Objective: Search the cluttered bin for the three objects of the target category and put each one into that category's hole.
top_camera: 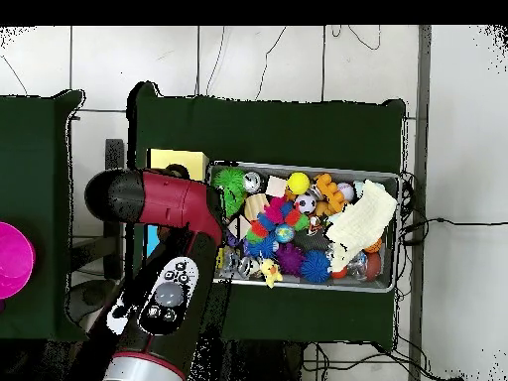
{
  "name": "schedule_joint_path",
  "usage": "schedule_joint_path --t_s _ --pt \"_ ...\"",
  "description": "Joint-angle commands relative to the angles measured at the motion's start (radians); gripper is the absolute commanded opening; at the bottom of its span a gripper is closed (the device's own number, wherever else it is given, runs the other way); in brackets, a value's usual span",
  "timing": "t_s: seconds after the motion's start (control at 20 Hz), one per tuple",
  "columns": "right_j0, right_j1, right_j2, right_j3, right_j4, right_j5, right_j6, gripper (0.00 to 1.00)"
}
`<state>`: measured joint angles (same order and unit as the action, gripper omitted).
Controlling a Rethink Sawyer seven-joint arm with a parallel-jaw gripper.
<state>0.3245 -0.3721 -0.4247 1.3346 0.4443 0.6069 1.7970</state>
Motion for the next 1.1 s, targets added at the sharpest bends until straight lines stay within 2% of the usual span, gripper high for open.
schedule_joint_path --t_s 0.05,0.5,0.95,1.1 --pt "-0.108 -0.085 0.178 0.028 -0.118 0.154 -0.157 0.0" --pt "-0.081 -0.172 0.152 -0.139 -0.186 0.415 -0.054 0.0" --pt "-0.088 -0.262 0.154 -0.153 -0.214 0.484 -0.028 0.0" --pt "-0.095 -0.294 0.147 -0.126 -0.23 0.482 -0.031 0.0"
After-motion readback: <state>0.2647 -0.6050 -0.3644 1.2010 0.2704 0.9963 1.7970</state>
